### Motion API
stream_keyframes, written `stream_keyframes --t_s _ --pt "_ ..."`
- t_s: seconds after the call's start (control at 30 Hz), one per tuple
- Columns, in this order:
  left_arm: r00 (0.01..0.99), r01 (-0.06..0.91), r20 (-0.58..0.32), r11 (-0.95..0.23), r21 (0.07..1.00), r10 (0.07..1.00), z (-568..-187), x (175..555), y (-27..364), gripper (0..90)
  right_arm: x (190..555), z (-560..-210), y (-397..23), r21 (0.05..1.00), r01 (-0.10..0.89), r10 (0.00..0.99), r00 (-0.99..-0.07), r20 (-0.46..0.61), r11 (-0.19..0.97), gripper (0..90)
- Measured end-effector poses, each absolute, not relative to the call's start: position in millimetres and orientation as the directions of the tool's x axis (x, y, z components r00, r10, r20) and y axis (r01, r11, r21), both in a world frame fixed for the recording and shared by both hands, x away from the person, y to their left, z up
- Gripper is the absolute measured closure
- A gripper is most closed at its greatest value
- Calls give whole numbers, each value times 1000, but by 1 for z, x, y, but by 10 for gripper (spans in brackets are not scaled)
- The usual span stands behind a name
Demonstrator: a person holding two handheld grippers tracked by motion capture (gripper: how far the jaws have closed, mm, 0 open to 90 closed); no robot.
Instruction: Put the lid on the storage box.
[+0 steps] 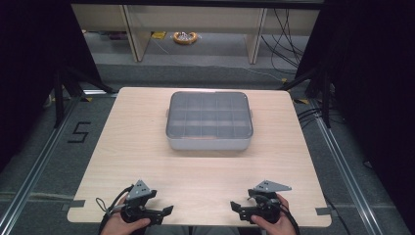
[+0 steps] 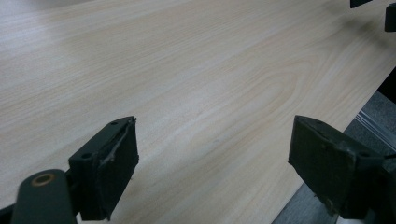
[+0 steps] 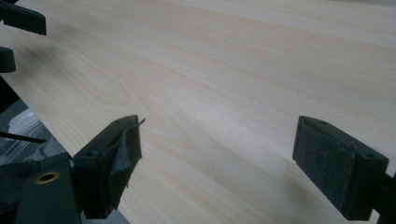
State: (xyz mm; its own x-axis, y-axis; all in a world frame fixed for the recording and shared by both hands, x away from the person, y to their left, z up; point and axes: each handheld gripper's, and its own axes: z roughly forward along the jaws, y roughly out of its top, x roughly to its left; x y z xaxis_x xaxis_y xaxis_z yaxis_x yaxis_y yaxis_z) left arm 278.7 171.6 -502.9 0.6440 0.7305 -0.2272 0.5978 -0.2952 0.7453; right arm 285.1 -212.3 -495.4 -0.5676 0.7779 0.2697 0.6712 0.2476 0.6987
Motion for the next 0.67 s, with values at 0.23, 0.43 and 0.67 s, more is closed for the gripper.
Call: stream_keyframes --t_s 0.23,0.43,0.67 --pt "652 595 -225 -304 744 724 -503 278 172 153 281 -497 -214 684 682 772 -572 279 258 167" --pt "655 594 -219 -314 741 723 -503 279 172 153 281 -498 -215 687 676 770 -578 268 268 167" --pt "645 602 -223 -306 738 731 -504 280 174 153 282 -499 -215 685 679 767 -578 278 264 169"
